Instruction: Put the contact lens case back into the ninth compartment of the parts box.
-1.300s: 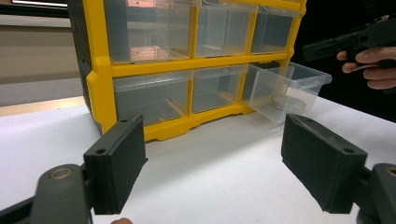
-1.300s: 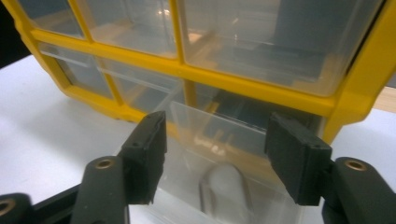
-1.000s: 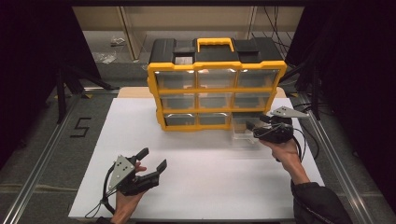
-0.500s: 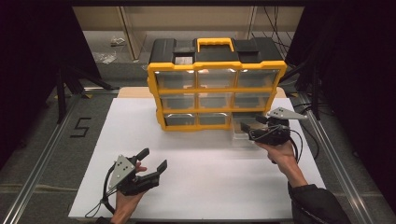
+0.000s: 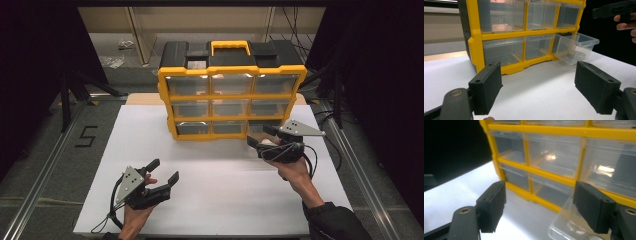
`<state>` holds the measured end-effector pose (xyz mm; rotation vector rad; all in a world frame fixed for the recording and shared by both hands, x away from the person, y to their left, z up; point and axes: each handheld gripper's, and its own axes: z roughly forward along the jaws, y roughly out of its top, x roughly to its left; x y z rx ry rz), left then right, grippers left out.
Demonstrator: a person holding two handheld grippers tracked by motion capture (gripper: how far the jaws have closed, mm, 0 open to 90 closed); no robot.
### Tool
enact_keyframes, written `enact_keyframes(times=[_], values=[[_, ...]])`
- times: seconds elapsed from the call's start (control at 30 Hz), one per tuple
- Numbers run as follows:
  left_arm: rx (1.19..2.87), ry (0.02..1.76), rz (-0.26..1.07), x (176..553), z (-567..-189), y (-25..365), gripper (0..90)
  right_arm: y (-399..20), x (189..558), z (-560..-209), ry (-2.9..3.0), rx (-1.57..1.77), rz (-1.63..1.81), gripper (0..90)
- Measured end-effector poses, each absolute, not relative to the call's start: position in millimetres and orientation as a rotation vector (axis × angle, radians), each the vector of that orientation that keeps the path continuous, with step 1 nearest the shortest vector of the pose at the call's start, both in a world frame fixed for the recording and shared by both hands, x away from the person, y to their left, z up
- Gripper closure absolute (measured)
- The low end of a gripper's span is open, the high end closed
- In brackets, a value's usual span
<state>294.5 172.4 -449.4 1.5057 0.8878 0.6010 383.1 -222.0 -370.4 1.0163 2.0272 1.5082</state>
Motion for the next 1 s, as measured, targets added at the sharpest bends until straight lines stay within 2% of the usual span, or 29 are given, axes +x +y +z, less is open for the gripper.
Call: enact_keyframes(times=[1.0], values=[[1.531, 0.873, 0.558, 296.0, -450.8, 170.2, 20.6, -215.7, 339.3, -395.2, 1.998, 0.889, 1.591, 23.7]])
